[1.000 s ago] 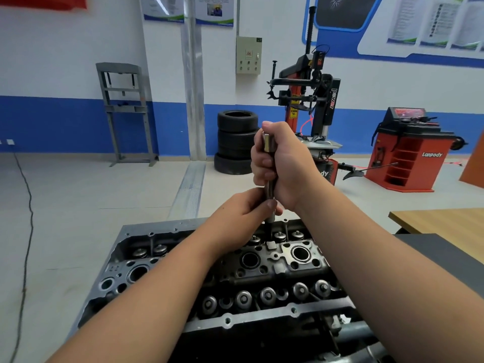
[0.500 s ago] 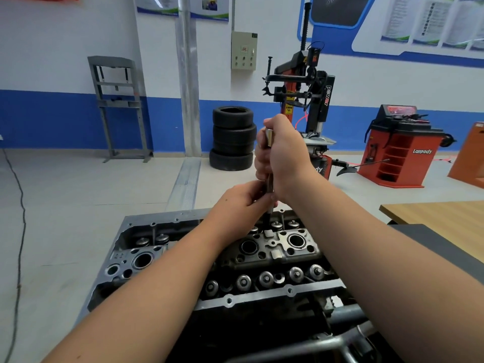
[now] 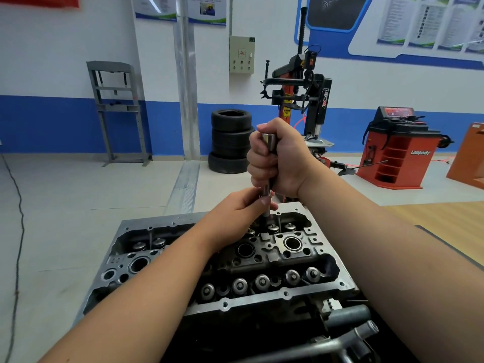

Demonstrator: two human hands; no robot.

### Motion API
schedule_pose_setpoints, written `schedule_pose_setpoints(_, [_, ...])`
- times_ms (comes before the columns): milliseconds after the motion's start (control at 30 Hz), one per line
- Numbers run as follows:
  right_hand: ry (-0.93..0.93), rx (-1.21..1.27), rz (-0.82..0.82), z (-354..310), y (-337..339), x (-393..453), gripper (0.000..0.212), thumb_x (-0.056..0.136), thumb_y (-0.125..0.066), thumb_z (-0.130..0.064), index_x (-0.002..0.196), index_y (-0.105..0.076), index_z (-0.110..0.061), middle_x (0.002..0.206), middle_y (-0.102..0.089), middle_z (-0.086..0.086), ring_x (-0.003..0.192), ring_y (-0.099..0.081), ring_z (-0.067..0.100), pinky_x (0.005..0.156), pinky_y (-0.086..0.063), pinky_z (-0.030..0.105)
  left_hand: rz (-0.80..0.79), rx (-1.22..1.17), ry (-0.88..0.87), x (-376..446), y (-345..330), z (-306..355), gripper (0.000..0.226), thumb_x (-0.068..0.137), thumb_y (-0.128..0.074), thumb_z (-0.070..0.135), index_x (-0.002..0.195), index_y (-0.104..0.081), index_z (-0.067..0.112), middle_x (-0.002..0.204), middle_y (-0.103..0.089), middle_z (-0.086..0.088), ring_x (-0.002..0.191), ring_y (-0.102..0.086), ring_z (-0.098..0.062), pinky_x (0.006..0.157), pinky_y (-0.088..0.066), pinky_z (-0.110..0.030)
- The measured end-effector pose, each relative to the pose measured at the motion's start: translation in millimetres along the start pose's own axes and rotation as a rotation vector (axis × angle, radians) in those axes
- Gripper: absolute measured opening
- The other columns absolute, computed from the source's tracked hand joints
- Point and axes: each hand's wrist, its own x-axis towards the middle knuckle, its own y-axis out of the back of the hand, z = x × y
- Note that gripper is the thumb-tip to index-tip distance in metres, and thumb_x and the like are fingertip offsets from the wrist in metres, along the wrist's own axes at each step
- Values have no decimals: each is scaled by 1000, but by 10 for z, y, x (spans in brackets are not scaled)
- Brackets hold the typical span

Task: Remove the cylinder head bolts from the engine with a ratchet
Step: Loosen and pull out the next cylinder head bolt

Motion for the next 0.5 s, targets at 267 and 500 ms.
schedule_pose_setpoints(267, [388,-50,255,332,-53,-10,41,86,-65,-52,94,-48,-16,59,-49,2,42,-36,10,41,-31,23,73,222,-74,13,24,28,19,107,-55,27,99,-69,16,81,-70,25,70,-61,8,63,-42,-9])
schedule_pose_setpoints(500, [696,-229,453,523,-35,-37,14,99,-62,-21,90,-55,-12,65,-55,3,51,-52,10,48,-42,22,132,216,-94,65,-22,3,18,103,-62,31,100,-72,17,87,-75,3,82,-68,-10,74,-53,-29])
